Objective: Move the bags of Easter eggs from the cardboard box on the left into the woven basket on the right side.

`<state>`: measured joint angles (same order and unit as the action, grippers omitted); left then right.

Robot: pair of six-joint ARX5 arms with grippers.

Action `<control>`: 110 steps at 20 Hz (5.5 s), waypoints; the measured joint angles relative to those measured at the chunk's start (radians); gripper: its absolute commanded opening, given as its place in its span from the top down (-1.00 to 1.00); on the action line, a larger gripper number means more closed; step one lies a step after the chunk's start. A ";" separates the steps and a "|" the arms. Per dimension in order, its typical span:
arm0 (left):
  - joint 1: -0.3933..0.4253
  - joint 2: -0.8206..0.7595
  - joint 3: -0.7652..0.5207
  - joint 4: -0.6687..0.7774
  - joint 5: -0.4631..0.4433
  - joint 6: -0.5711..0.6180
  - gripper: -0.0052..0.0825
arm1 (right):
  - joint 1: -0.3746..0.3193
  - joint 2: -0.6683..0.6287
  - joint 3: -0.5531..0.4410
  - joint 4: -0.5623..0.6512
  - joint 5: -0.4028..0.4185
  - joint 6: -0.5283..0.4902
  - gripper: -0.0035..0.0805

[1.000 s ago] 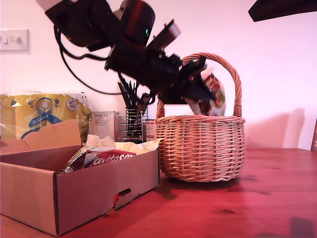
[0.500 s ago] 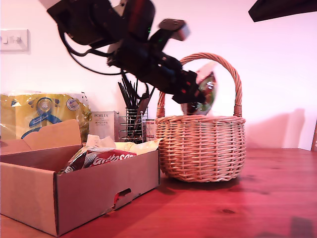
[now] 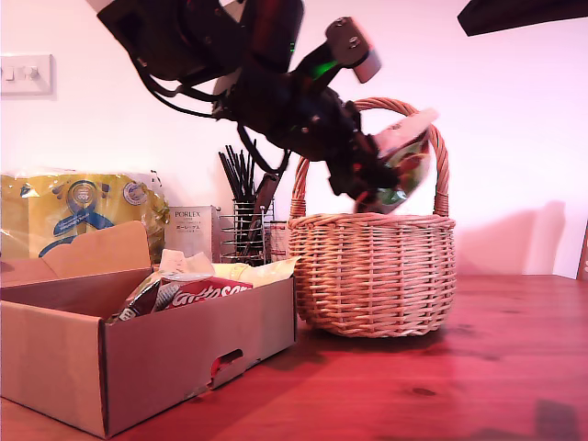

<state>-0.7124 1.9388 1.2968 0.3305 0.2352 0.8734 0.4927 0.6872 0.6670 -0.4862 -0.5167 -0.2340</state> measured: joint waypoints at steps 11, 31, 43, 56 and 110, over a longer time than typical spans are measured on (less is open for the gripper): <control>0.005 0.058 0.001 0.052 -0.019 0.074 -0.06 | 0.000 0.000 0.000 0.006 0.000 0.000 0.95; -0.056 -0.129 0.018 -0.333 -0.125 -0.047 0.83 | 0.000 0.000 0.000 0.005 0.003 0.000 0.95; 0.023 -0.484 -0.170 -0.669 0.052 -0.304 0.94 | 0.000 0.011 0.000 0.005 0.035 -0.003 0.95; 0.206 -0.749 -0.588 -0.523 -0.064 -0.483 -0.92 | 0.000 0.013 0.000 0.004 0.037 -0.003 0.95; 0.163 -0.692 -0.588 -0.132 0.250 -0.619 0.92 | 0.000 0.010 0.000 -0.008 0.037 -0.002 0.95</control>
<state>-0.5499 1.2469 0.7086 0.1986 0.4854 0.2546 0.4927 0.6971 0.6670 -0.4938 -0.4801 -0.2359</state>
